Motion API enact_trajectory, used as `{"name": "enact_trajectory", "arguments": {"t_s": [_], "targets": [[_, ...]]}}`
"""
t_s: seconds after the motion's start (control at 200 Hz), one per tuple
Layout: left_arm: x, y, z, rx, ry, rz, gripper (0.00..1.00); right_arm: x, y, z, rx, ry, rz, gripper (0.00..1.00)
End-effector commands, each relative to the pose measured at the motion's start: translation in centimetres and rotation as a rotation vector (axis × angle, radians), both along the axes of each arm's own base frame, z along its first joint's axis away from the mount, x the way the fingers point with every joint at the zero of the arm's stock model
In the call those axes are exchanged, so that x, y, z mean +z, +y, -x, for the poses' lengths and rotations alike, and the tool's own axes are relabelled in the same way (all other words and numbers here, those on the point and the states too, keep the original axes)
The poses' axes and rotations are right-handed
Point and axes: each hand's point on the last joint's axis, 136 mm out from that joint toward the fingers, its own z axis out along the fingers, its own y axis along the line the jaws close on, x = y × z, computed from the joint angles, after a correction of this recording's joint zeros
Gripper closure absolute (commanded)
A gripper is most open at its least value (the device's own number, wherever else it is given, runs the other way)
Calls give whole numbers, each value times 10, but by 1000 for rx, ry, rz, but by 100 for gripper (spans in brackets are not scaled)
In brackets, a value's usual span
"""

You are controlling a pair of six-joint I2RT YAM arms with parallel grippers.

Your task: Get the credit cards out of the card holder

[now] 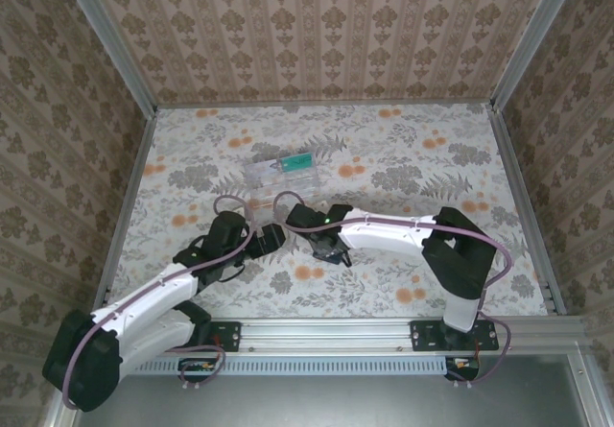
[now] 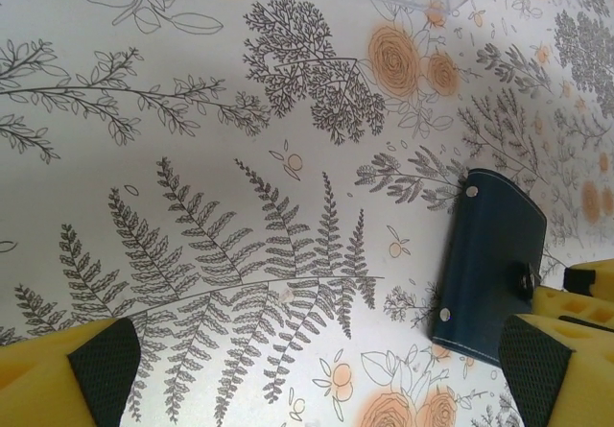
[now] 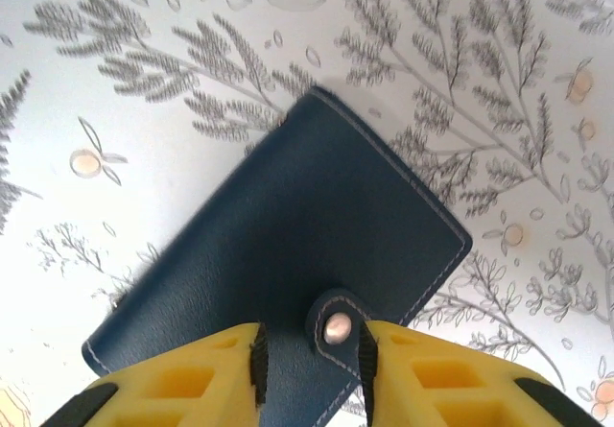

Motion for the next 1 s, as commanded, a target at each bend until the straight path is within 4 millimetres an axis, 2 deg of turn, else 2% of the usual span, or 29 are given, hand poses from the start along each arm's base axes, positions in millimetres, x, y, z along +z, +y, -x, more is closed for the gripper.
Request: {"name": "enact_trajectory", "arguments": {"t_s": [0.0,0.195,0.645,0.745,0.86,0.96,0.995], "targets": [[18,-4,-10,17,-49,19,0,3,-1,-10,-36,-40,48,65],[19,-2,-9,11,-51,1,0,-8,-3,-13,-77,-16,58,68],[18,-4,-6,-1,-46,7,0,-25,-22,1,-147,23,74,69],[18,-5,-5,-5,-43,11,0,-27,-24,2,-155,23,62,76],[19,-12,-5,-27,-40,30,0,-27,-22,1,-149,19,40,100],[20,-22,-5,-48,-34,53,4,-21,-15,-1,-118,7,-5,100],[20,-26,-5,-52,-28,64,9,-18,-12,-1,-108,1,-25,100]]}}
